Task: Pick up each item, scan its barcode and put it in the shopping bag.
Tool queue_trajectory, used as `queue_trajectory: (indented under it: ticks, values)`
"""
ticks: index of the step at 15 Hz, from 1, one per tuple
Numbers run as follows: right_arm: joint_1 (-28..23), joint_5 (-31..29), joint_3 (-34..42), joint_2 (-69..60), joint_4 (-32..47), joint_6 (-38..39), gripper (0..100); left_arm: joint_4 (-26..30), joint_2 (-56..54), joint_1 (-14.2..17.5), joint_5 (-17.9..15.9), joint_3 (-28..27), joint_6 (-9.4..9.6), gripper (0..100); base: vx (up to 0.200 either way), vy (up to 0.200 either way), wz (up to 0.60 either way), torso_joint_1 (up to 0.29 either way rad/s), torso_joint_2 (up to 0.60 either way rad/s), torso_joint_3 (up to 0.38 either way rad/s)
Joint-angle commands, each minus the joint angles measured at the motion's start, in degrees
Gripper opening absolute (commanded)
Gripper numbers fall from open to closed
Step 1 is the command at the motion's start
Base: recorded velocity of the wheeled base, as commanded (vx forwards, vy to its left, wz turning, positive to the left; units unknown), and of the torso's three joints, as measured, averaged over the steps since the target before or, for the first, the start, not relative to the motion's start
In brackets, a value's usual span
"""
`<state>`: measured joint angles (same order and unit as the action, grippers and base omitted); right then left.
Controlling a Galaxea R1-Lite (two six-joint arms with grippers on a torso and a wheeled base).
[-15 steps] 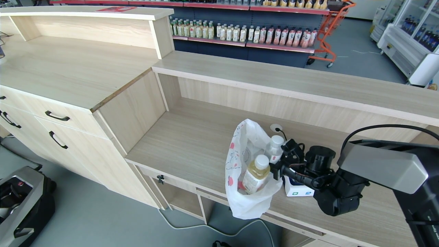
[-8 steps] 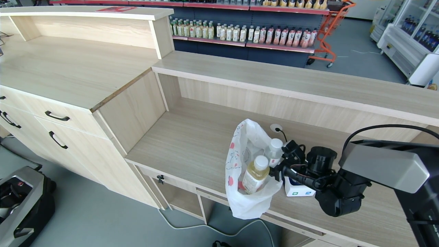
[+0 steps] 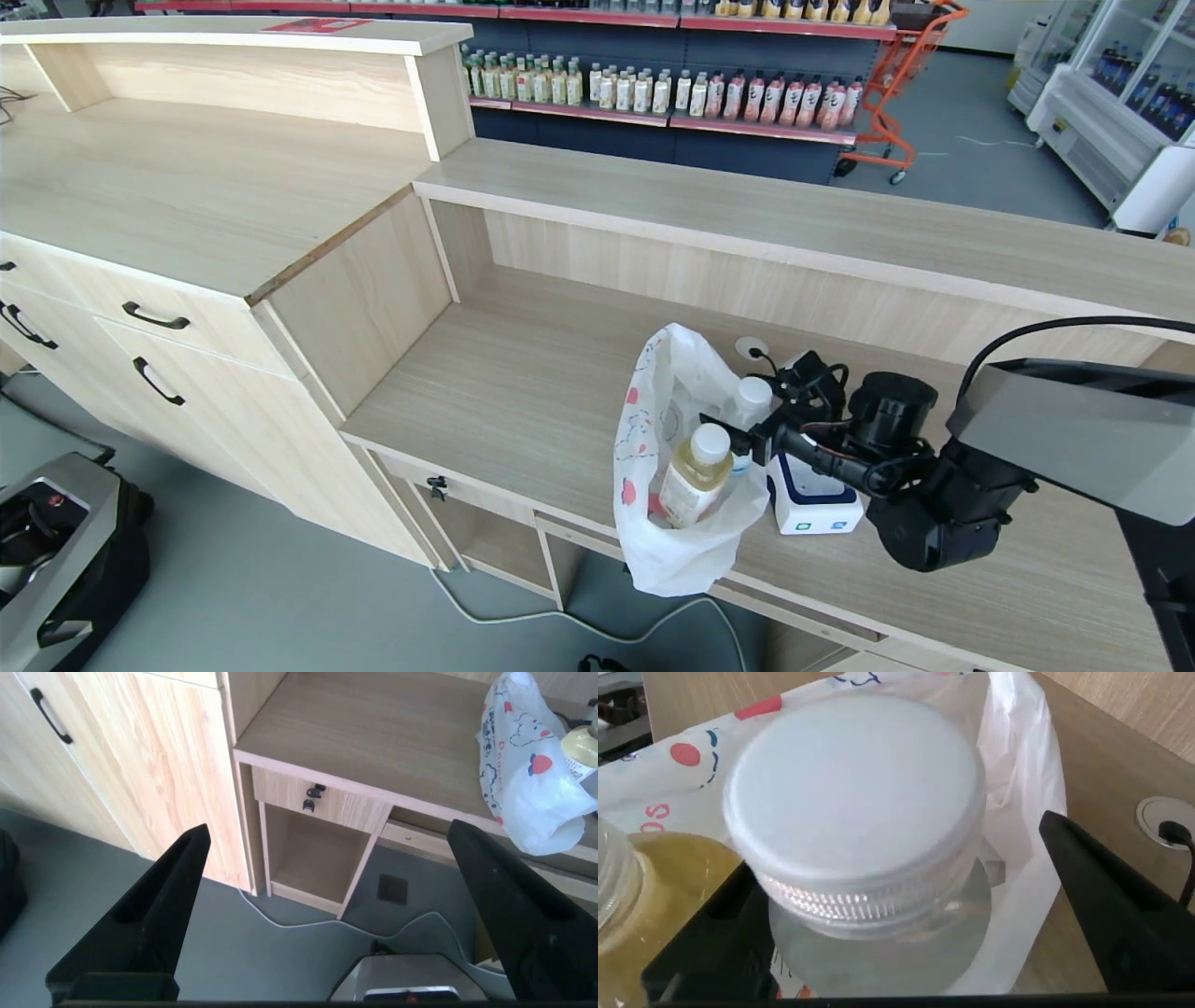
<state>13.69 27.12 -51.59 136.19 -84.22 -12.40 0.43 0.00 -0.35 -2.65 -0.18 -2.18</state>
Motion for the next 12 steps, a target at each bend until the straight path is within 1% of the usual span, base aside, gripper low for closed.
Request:
queue_trajectory:
  ticks: [1, 2, 4, 6, 7, 8, 9, 10, 11, 12]
  values:
    - [0.02, 0.03, 0.00, -3.83, 0.11, 0.44, 100, 0.01, 0.00, 0.00, 0.01, 0.01, -0.02, 100, 0.000, 0.000, 0.00, 0.000, 0.00, 0.000]
    - [0.20, 0.03, 0.26, -6.47, 1.34, 0.53, 100, 0.01, 0.00, 0.00, 0.01, 0.01, -0.02, 100, 0.000, 0.000, 0.00, 0.000, 0.00, 0.000]
    - [0.81, 0.03, 2.37, -15.78, 4.95, 0.62, 100, 0.01, 0.00, 0.00, 0.01, 0.01, -0.02, 100, 0.000, 0.000, 0.00, 0.000, 0.00, 0.000]
    - [0.99, 0.03, 6.06, -23.96, 6.00, 0.62, 100, 0.01, 0.00, 0.00, 0.01, 0.01, -0.02, 100, 0.000, 0.000, 0.00, 0.000, 0.00, 0.000]
    - [0.81, 0.03, 7.38, -25.54, 6.09, 0.62, 100, 0.01, 0.00, 0.00, 0.01, 0.01, -0.02, 100, 0.000, 0.000, 0.00, 0.000, 0.00, 0.000]
    - [-0.59, -0.23, 14.32, -31.60, 6.79, -0.35, 100, 0.01, 0.00, 0.00, 0.01, 0.01, -0.02, 100, 0.000, 0.000, 0.00, 0.000, 0.00, 0.000]
    - [-1.82, -0.23, 19.33, -35.47, 7.41, -2.46, 100, 0.01, 0.00, 0.00, 0.01, 0.01, -0.02, 100, 0.000, 0.000, 0.00, 0.000, 0.00, 0.000]
    - [-1.82, -0.23, 19.33, -35.47, 7.41, -2.46, 100, 0.01, 0.00, 0.00, 0.01, 0.01, -0.02, 100, 0.000, 0.000, 0.00, 0.000, 0.00, 0.000]
    - [-6.22, -0.32, 25.05, -40.48, 8.64, -10.81, 100, 0.01, 0.00, 0.00, 0.01, 0.01, -0.02, 100, 0.000, 0.000, 0.00, 0.000, 0.00, 0.000]
    - [-8.77, -0.32, 25.31, -43.73, 11.36, -13.97, 100, 0.01, 0.00, 0.00, 0.01, 0.01, -0.02, 100, 0.000, 0.000, 0.00, 0.000, 0.00, 0.000]
